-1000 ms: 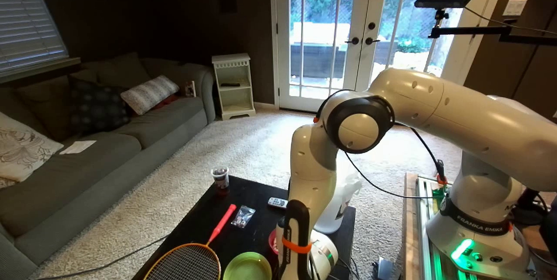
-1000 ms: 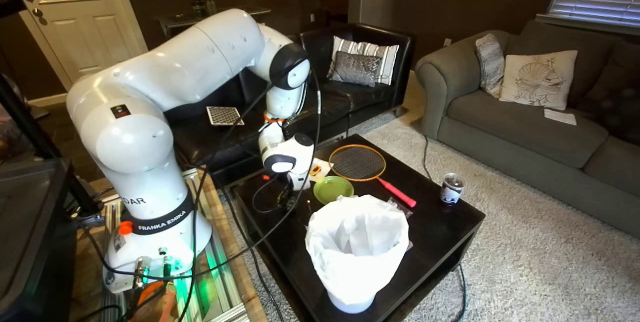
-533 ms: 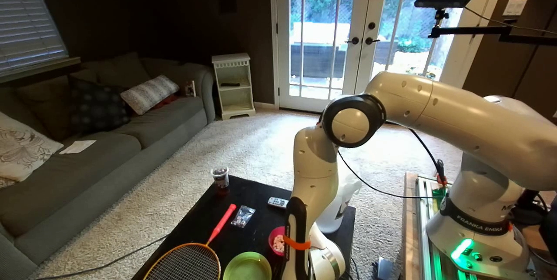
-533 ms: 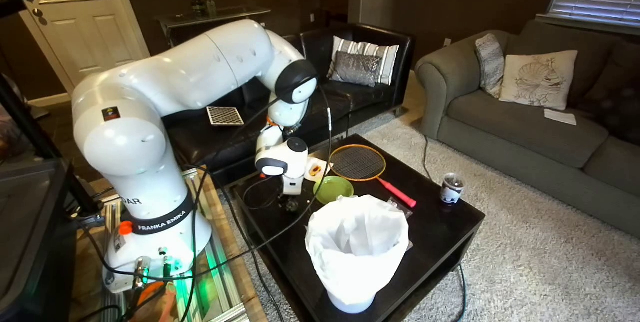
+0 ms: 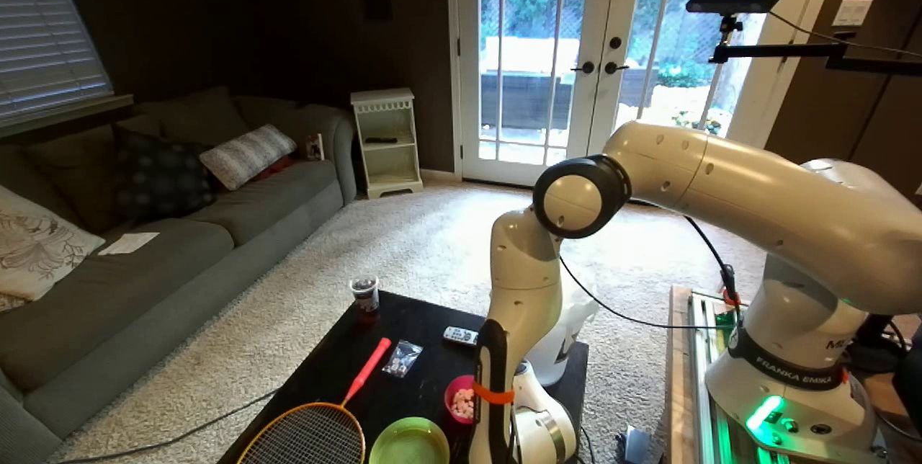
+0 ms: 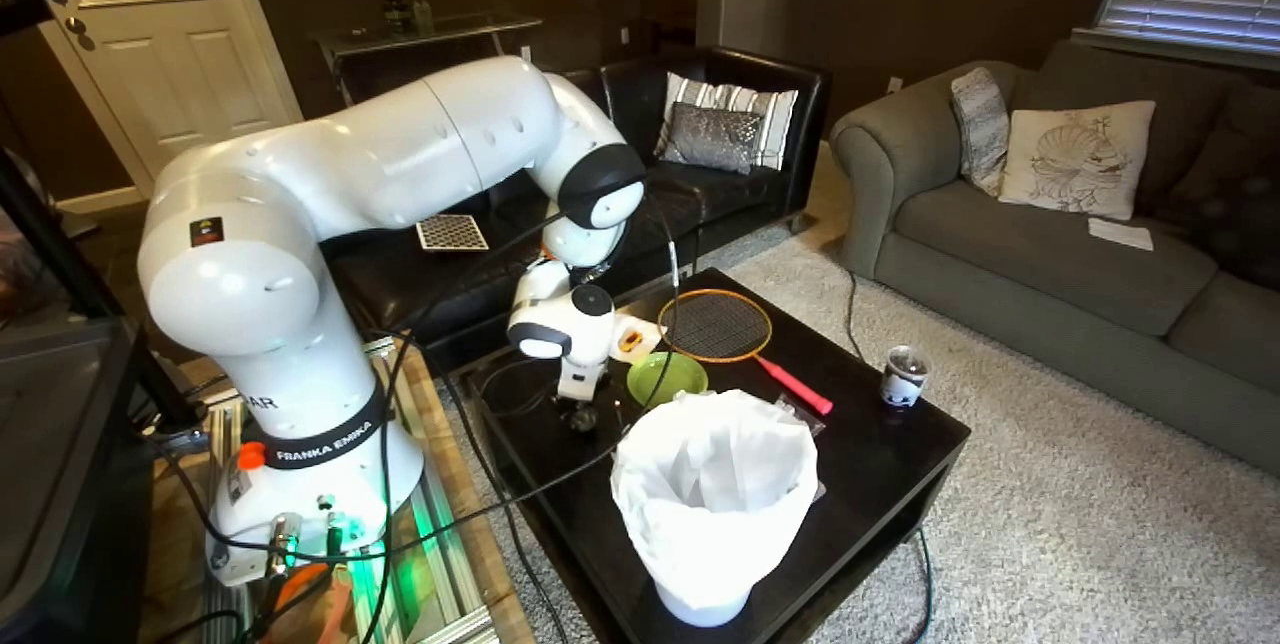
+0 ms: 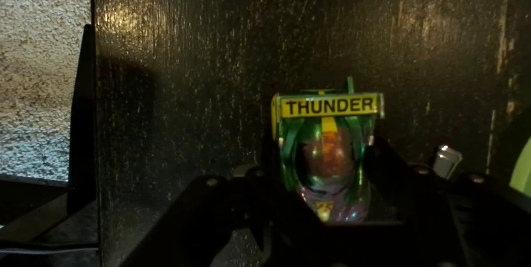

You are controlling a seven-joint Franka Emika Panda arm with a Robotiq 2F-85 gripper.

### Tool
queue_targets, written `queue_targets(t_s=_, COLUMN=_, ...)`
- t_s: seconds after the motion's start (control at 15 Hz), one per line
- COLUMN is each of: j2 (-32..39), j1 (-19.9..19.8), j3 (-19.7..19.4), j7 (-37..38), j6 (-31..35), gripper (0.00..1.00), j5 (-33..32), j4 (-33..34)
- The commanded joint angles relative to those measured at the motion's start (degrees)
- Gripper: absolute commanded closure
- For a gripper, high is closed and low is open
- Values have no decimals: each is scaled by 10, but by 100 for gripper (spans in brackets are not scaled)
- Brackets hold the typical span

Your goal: Turn the toy car to the right

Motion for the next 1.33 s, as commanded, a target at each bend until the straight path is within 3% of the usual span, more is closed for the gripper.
queue_targets(t_s=0.0, j2=15, j1=-40, j3=26, j7=10, j6=32, gripper=68, j5=0, j4=-9)
queue_targets(t_s=0.73, j2=35, j1=-57, j3=25, j7=17, j6=29, gripper=68, j5=-7, j4=-1)
queue_targets(t_s=0.8, j2=35, j1=-57, j3=26, j7=18, j6=33, gripper=18, j5=-7, j4=-3)
queue_targets(t_s=1.07, j2=31, j1=-54, j3=26, j7=23, j6=38, gripper=0, j5=-4, j4=-7)
queue_targets(t_s=1.27, j2=22, j1=-47, j3=22, j7=29, j6=40, gripper=0, j5=2, j4=-12)
